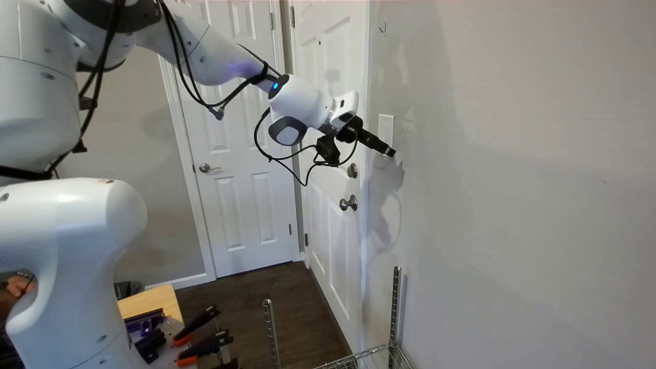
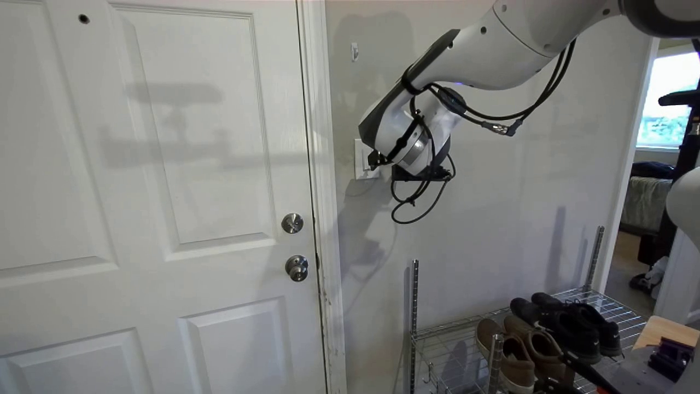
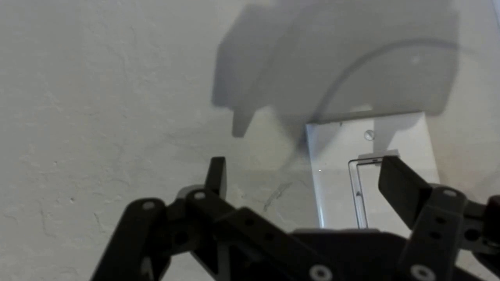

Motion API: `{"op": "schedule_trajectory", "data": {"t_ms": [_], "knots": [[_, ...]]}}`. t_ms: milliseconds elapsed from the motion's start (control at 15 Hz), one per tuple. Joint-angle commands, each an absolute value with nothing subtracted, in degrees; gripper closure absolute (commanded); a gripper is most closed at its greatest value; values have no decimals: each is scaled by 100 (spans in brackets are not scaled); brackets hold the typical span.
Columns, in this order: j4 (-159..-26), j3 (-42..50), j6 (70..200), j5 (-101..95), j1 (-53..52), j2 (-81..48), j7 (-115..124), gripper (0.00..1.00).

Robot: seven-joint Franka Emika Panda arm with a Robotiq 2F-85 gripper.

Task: Turn off the light

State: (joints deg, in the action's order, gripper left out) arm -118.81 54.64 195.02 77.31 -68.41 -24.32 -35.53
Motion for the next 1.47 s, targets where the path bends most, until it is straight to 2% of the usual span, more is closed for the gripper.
{"op": "schedule_trajectory", "data": {"t_ms": [0,933,1400], "knots": [[-11582,5490,19298,7784,-6689,-2708,-3463,0],[-11144,5572,18712,7778,-6302,-3239,-3268,0],[-11308,5570,18804,7741,-6431,-3068,-3286,0]]}}
